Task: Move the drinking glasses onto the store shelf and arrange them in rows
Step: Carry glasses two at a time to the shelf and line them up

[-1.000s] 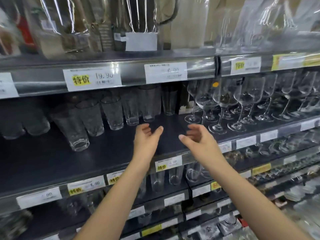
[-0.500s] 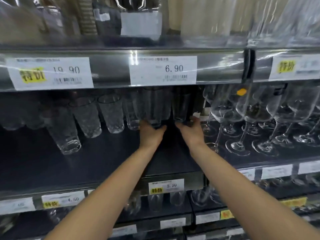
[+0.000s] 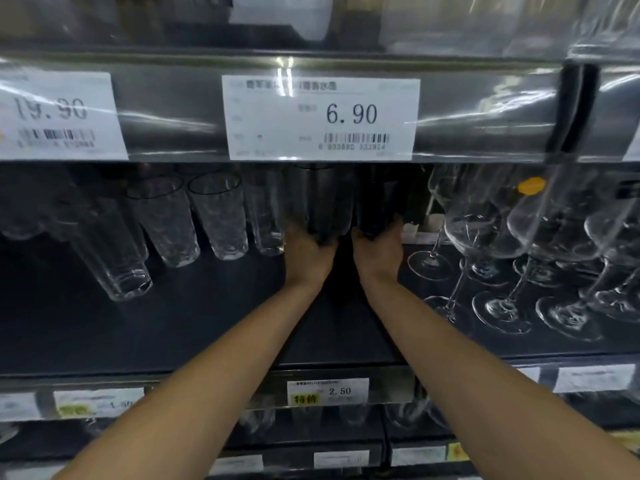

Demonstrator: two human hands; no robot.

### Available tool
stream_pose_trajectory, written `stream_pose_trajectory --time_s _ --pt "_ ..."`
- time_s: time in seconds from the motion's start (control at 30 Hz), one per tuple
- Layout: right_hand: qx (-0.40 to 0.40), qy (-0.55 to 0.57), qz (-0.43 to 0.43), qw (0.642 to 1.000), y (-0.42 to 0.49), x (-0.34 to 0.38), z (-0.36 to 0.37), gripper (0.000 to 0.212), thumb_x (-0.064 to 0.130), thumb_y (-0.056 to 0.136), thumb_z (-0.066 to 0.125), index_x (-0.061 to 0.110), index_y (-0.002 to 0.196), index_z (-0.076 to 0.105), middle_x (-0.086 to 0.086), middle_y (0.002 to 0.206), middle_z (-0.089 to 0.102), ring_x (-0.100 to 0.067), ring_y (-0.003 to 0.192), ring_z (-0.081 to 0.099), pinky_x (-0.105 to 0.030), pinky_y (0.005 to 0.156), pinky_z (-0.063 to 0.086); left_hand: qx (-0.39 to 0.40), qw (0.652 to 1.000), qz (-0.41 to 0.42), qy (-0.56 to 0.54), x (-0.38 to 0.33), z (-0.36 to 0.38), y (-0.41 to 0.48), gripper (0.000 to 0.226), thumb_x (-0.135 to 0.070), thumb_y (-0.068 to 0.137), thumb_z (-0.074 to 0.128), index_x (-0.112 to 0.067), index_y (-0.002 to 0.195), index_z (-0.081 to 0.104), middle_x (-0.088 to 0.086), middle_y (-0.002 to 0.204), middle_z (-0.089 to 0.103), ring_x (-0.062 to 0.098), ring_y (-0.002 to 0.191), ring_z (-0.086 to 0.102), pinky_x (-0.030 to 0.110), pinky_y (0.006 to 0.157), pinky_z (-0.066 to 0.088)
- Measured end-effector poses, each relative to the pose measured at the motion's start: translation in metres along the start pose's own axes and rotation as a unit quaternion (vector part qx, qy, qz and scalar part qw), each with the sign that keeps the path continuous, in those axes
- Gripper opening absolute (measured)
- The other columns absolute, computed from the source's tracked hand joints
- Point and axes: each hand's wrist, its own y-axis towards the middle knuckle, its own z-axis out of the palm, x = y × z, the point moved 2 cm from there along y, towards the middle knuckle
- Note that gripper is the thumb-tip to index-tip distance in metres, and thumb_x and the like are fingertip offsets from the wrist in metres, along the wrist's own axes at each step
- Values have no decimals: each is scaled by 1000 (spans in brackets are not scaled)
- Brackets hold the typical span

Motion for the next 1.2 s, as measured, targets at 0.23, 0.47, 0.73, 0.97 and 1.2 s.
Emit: stream_pose_trajectory --time_s 0.23,0.47,0.73,0.97,1.2 --pt "-37 -38 -18 998 8 -2 10 71 19 84 72 0 141 35 -20 137 52 -32 126 51 -32 101 40 -47 999 -3 5 -1 2 6 53 -13 85 73 0 127 44 1 113 47 9 104 47 6 83 33" --pt "-59 -93 -18 994 12 0 15 72 34 86 72 1 138 36 -24 135 44 -40 119 53 -40 95 45 -47 999 -15 -5 -4 2 1 51 -17 86 72 -2 125 43 6 117 52 14 106 52 17 88 42" --pt "-41 -15 6 999 5 -2 5 57 25 83 75 6 125 42 -12 125 60 -29 112 60 -24 83 42 -29 999 -30 -10 -4 0 -5 53 -23 84 73 -7 123 42 10 120 57 18 106 59 33 95 52" --pt "-9 25 18 999 -11 -3 -15 68 29 70 84 11 119 41 -2 114 56 -16 102 57 -22 85 43 37 999 -17 22 -8 -14 -29 68 -30 80 76 -12 130 34 4 130 55 18 116 57 28 96 49" --pt "66 10 -11 998 -31 -14 -43 67 38 59 79 26 117 49 -1 118 57 -17 113 56 -35 100 49 88 996 -10 15 -20 -35 -47 72 -36 74 82 -17 129 40 -4 123 61 9 112 60 25 97 48"
